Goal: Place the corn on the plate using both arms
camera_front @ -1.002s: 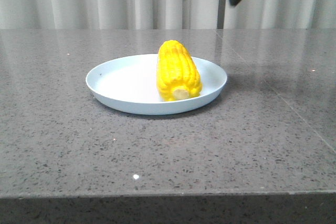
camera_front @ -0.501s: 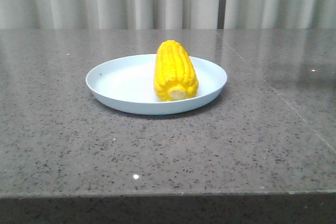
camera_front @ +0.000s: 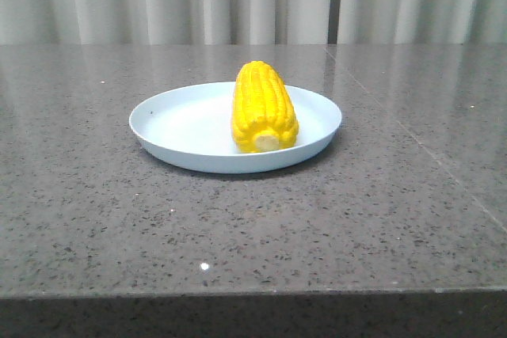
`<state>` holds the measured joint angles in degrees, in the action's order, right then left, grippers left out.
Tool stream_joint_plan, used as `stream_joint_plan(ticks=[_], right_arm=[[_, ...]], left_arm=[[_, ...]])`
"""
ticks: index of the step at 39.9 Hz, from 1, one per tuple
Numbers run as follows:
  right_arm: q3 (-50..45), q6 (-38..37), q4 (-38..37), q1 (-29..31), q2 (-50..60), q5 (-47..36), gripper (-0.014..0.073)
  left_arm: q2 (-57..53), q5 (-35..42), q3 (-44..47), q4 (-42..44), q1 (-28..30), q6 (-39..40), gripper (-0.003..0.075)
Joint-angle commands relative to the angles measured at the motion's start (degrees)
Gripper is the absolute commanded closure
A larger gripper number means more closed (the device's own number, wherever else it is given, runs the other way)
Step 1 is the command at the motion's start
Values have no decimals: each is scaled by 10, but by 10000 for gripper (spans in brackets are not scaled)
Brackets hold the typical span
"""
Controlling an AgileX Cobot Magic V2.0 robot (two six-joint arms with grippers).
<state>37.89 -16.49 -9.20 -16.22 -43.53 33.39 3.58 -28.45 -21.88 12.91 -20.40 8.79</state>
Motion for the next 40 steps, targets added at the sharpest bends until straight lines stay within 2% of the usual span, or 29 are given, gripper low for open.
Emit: stream_joint_plan(ticks=[1,7,14,40], right_arm=[[-61,7,-40,2,85,-103,707],[-144,6,-59,2,217,-136,707],[-167,6,-58,2,313,-132,707],[-168,6,-58,2,328,-130,707]], left_arm=[[6,48,-15,-1,-1,3,741],[6,48,-15,-1,-1,3,741],[6,48,-15,-1,-1,3,741],[6,48,-15,-1,-1,3,741]])
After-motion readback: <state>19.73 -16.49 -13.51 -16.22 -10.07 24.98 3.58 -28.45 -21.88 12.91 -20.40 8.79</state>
